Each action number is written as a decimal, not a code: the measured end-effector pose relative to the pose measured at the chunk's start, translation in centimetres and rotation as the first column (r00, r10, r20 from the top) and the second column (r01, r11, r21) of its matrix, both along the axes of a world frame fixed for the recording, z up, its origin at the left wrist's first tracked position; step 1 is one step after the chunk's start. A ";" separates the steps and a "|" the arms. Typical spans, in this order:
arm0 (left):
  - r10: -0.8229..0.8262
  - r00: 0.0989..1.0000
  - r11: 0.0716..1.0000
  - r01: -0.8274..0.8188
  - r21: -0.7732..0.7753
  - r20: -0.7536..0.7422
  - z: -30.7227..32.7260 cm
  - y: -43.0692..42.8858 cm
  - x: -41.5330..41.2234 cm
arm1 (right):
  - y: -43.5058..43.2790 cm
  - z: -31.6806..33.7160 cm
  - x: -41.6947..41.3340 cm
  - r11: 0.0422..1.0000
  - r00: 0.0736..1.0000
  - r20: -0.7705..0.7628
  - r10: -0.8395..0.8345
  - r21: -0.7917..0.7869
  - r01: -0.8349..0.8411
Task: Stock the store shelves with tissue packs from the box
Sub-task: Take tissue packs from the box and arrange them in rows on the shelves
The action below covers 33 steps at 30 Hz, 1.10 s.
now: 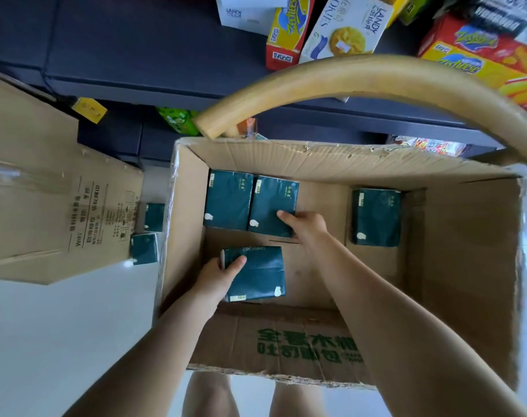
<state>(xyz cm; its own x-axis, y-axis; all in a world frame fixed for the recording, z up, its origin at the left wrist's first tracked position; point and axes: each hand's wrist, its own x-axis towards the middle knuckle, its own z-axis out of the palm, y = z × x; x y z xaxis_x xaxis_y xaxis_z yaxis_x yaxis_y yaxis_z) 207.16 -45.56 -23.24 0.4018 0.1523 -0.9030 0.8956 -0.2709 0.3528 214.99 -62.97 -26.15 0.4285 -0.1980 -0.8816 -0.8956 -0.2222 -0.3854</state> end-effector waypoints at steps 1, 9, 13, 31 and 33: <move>0.014 1.000 1.000 -0.014 0.001 0.001 0.1 -0.1 -0.1 | 0.3 -0.2 0.0 1.000 1.000 0.015 -0.002 -0.023 0.003; 0.055 0.997 0.998 -0.054 -0.016 0.060 0.0 0.3 0.7 | 0.3 -0.3 -0.2 0.994 0.992 0.078 -0.103 -0.015 0.104; 0.039 0.998 0.999 -0.039 -0.008 0.043 0.2 0.2 0.8 | -1.6 0.8 -1.5 0.960 0.956 0.092 -0.279 0.013 0.279; -0.125 0.974 0.979 0.152 -0.133 0.190 12.2 -0.8 -1.4 | -7.9 18.2 -13.3 0.885 0.808 0.468 -0.358 -0.105 0.454; -0.132 0.969 0.969 0.171 -0.178 0.209 14.9 -1.3 -1.6 | -8.5 21.3 -13.9 0.889 0.812 0.492 -0.314 -0.147 0.433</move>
<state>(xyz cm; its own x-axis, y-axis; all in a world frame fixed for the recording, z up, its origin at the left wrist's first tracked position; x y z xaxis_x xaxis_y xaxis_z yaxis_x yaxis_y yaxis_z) 205.55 -46.86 -8.37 0.5770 -0.0936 -0.8114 0.7584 -0.3074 0.5748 201.06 -71.44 -4.82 0.6067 -0.6039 -0.5169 -0.6730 -0.0442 -0.7383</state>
